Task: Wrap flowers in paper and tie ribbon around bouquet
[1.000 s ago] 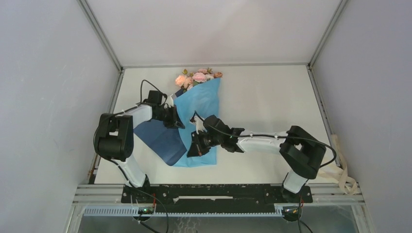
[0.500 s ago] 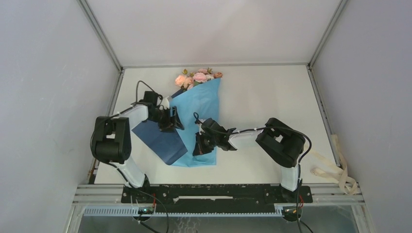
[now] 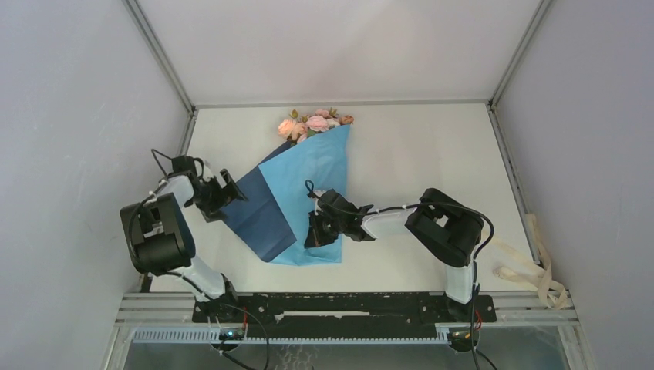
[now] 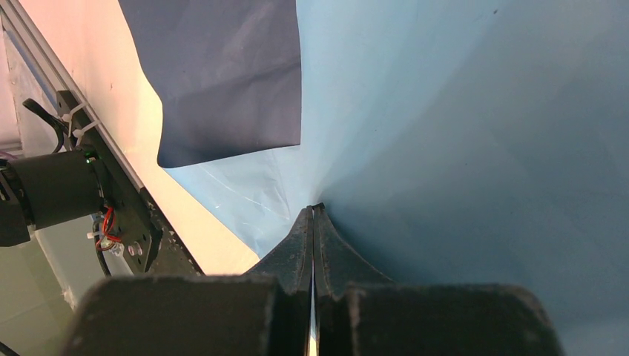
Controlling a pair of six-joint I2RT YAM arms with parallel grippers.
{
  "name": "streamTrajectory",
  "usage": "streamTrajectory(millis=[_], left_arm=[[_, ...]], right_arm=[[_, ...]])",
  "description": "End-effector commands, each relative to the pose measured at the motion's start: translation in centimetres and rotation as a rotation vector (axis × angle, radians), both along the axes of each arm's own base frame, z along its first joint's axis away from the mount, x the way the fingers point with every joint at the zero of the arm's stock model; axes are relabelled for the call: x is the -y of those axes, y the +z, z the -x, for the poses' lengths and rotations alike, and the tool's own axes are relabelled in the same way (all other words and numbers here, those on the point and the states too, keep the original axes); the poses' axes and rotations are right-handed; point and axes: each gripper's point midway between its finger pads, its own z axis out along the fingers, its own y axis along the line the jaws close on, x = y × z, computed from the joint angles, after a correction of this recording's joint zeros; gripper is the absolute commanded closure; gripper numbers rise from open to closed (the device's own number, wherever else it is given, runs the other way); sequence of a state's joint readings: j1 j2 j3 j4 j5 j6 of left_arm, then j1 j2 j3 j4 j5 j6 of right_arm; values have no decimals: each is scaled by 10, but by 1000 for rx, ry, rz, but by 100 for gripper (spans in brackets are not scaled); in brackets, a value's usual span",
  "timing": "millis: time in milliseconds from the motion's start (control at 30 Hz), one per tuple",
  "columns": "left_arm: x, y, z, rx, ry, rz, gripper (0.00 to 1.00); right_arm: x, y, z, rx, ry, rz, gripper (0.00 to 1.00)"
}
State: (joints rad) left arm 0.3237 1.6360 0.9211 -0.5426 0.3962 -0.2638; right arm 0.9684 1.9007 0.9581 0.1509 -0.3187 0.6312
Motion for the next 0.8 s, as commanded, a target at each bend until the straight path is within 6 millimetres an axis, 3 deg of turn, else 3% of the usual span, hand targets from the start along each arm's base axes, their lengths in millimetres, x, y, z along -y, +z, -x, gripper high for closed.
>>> streamTrajectory(millis=[0, 200, 367, 433, 500, 667, 767], left_arm=[[25, -36, 29, -136, 1, 105, 0], [64, -15, 22, -62, -59, 297, 9], [79, 7, 18, 13, -98, 359, 15], [74, 11, 22, 19, -93, 317, 14], [57, 15, 27, 7, -63, 234, 10], [24, 16, 63, -143, 53, 115, 6], [30, 17, 75, -181, 54, 120, 8]], right_arm=[[2, -6, -1, -5, -6, 16, 100], [-2, -2, -4, -18, -17, -15, 100], [0, -3, -5, -22, -24, -8, 100], [1, -3, -4, -24, -24, 0, 100], [3, -3, -4, -19, -27, 11, 100], [5, 0, -3, -4, -25, 21, 100], [4, 1, -4, -6, -31, 17, 100]])
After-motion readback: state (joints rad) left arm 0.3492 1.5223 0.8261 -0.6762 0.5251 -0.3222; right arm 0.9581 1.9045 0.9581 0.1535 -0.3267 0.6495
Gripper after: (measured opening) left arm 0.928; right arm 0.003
